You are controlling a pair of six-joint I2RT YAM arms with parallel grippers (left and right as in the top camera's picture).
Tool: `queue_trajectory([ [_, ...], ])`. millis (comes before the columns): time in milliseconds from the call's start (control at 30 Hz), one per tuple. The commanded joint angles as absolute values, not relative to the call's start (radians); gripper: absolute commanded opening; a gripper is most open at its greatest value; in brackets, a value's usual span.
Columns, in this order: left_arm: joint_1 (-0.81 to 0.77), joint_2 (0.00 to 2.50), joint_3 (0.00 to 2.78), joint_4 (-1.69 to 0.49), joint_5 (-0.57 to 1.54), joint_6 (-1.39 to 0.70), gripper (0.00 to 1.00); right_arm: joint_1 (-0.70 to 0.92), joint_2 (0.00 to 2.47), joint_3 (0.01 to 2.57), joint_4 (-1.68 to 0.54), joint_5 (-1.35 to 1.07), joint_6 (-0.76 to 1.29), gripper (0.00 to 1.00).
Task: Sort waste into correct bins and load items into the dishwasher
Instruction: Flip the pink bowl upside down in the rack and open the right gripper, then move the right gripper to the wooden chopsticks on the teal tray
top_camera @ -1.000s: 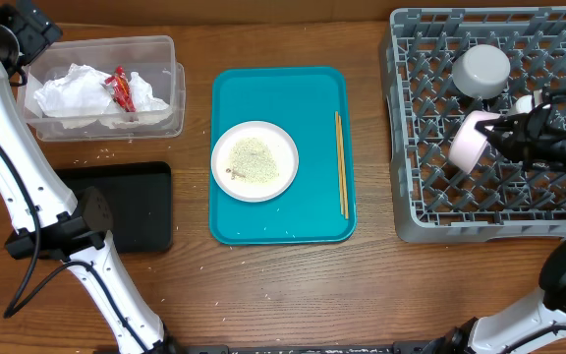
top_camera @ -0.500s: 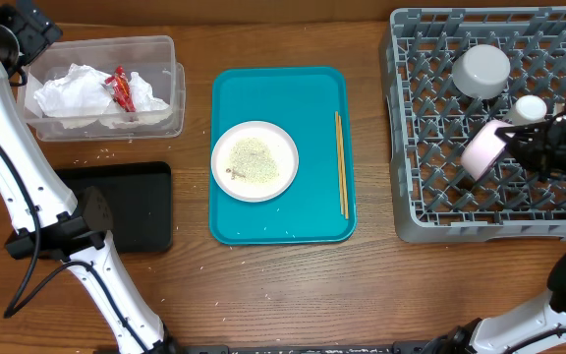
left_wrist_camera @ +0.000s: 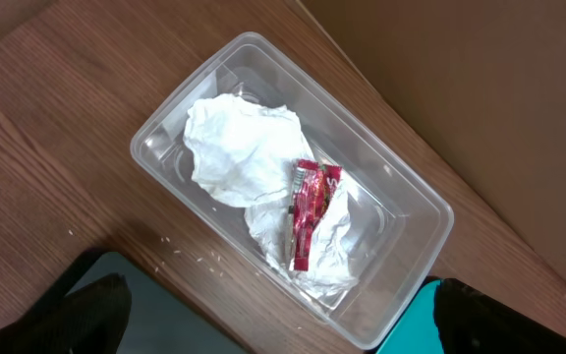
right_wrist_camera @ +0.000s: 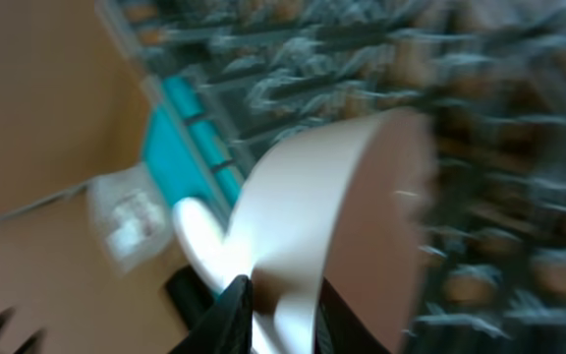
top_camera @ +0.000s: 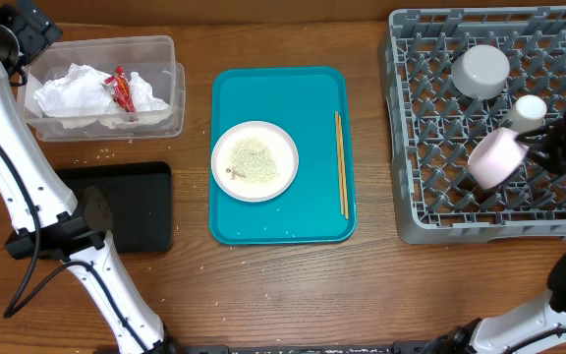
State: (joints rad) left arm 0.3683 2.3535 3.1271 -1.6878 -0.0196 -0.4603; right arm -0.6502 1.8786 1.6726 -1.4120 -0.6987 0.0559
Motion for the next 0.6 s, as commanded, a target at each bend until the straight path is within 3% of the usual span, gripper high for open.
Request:
queue_trajectory([
  [0, 0.372, 2.35, 3.129, -1.689, -0.027, -0.438, 1.0, -0.663, 1.877, 1.734, -1.443, -0.35, 0.232, 0.23],
  [167, 0.372, 2.35, 3.129, -1.689, -0.027, -0.438, 1.0, -0.663, 1.874, 1.798, -1.497, -0.186, 0.331, 0.27],
  [367, 0.372, 2.35, 3.129, -1.689, -0.027, -0.438, 1.0, -0.64, 1.863, 1.833, -1.543, -0.181, 0.337, 0.27],
  [567, 0.372, 2.35, 3.129, -1.689, -0.027, -0.438, 1.0, -0.517, 1.863, 1.818, -1.512, -0.163, 0.288, 0.23],
])
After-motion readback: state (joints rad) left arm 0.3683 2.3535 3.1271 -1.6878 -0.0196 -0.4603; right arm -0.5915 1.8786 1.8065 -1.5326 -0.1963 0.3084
